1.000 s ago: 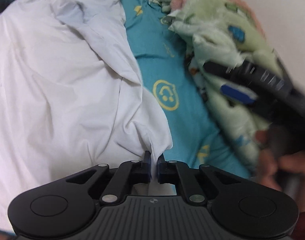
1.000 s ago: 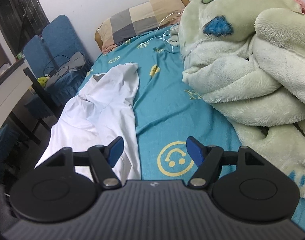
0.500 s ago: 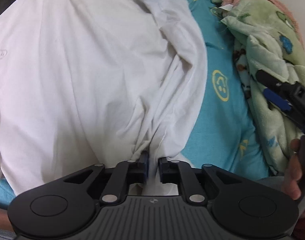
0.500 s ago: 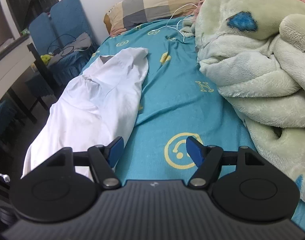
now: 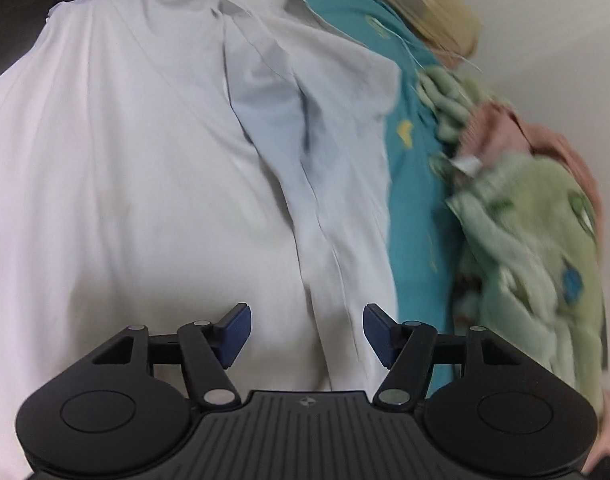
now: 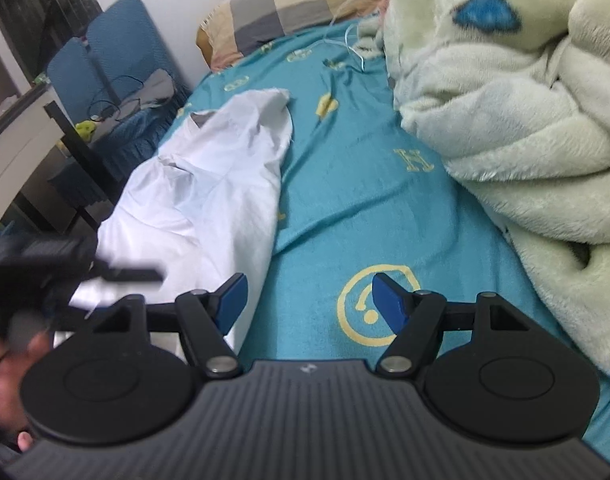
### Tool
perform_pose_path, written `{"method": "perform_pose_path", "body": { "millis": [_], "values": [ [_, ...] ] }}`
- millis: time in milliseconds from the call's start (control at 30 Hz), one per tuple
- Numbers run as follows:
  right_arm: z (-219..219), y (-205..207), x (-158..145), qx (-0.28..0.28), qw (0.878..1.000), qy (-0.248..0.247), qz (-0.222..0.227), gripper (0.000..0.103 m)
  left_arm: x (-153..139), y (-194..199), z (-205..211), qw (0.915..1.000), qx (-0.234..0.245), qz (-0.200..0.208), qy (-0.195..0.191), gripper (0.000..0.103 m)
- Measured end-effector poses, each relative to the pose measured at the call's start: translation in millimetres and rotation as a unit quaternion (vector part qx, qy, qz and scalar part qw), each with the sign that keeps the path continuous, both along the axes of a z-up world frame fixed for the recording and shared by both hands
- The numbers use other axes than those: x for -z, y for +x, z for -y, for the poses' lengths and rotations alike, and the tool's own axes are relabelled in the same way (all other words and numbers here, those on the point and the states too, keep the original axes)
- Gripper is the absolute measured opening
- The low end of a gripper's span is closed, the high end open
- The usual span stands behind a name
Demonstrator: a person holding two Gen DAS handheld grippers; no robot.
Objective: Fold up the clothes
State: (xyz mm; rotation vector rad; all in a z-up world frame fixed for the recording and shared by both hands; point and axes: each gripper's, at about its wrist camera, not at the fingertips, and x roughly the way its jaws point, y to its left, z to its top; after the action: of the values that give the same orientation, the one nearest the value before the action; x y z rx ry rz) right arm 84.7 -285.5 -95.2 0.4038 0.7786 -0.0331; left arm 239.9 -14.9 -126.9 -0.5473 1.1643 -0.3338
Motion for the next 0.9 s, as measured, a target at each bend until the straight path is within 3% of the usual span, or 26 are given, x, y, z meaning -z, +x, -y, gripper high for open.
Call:
{"method": "perform_pose_path", "body": {
  "millis": [133,167,200,233,267,367,500,633,767,900],
  "values": [
    [1.6,10.8,8.7,0.001,1.0,0.004,-0.009,0.071,27.3,29.9,12.0,0.9994,0.0,0.029,-0.017,0.06],
    [1.7,13.2,10.7,0.0,1.0,0.005,-0.01,0.071,30.5,34.6,14.5,0.999,0.003,0.04,-0.019,0.053],
    [1.8,15.6,12.7,0.0,1.0,0.006,-0.011,0.071,30.6,38.3,17.0,0.9983,0.008,0.055,-0.017,0.044],
    [2.0,18.1,14.9,-0.001,1.0,0.007,-0.013,0.071,31.8,42.0,19.6,0.9976,0.015,0.066,-0.015,0.02],
    [2.1,20.7,17.1,-0.002,1.0,0.008,-0.016,0.071,33.0,45.7,22.3,0.997,0.026,0.073,-0.006,0.004],
    [2.8,28.4,23.9,-0.004,1.0,0.011,-0.023,0.071,22.2,53.4,27.3,0.9916,0.059,0.11,0.034,0.003],
    [5.0,34.0,28.1,-0.001,1.0,0.016,-0.024,0.071,-1.9,69.1,23.9,0.9848,0.046,0.142,0.089,0.003],
    [7.0,36.2,31.9,0.001,0.999,0.015,-0.028,0.071,9.8,81.1,25.2,0.9703,0.037,0.159,0.179,0.004],
    [7.3,36.5,32.7,0.0,0.999,0.015,-0.029,0.071,21.4,67.6,5.2,0.9771,0.025,0.141,0.158,0.01],
    [5.8,36.1,32.1,-0.007,0.999,0.016,-0.028,0.071,-9.9,28.3,-5.4,0.975,0.04,0.137,0.17,0.025]
  ]
}}
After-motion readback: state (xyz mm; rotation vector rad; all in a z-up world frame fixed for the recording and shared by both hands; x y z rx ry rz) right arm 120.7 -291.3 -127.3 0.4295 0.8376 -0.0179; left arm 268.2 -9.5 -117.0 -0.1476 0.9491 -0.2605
